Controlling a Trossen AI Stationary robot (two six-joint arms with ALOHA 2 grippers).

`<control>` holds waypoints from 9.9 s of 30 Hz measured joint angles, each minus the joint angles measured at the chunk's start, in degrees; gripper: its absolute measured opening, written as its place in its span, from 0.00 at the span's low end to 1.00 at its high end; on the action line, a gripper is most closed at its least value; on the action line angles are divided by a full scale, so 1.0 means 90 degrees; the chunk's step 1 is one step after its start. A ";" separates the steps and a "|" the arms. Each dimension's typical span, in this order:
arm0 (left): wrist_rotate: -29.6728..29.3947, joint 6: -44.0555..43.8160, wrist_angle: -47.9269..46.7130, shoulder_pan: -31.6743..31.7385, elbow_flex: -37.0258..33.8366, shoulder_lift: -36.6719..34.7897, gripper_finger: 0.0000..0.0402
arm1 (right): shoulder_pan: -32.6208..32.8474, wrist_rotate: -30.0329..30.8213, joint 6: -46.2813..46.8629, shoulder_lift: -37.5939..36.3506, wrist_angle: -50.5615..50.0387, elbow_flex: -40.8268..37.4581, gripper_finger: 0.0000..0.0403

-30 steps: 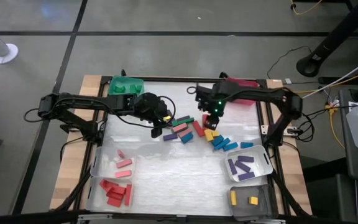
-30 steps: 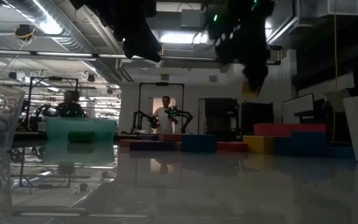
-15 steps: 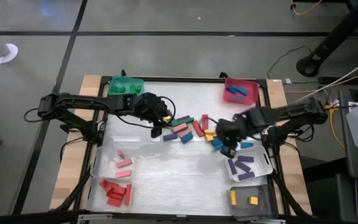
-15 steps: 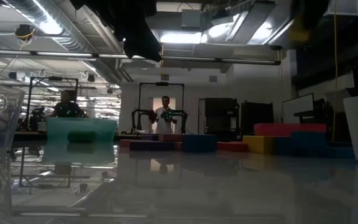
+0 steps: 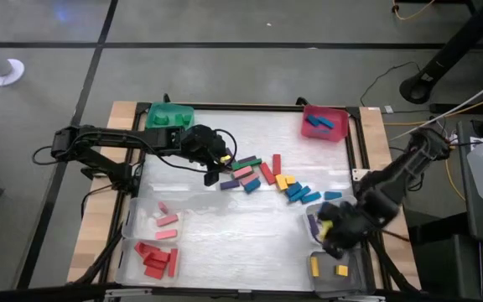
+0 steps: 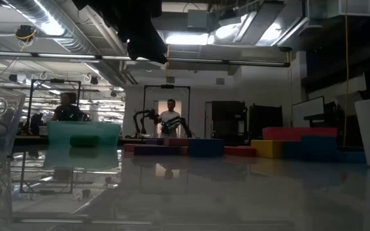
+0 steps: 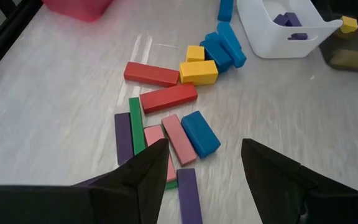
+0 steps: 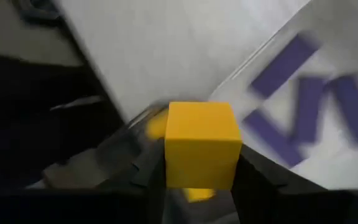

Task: Sort blocks
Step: Put the yellow block into the black bin, then put the blue block into the pink bin

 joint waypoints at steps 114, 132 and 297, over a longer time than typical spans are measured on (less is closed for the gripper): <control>0.0000 0.0321 0.0093 0.0002 -0.0002 0.0000 0.47 | -0.5836 -0.0178 -0.4067 0.3748 0.0773 0.0584 0.31; 0.0000 0.0322 0.0093 0.0001 -0.0002 0.0000 0.47 | -0.5270 -0.0732 -0.4713 0.3207 -0.2561 0.3192 0.33; -0.1707 0.0315 -0.1357 -0.0600 0.0155 -0.0758 0.29 | -0.4213 -0.0567 -0.8388 0.4204 -0.0992 0.1811 0.64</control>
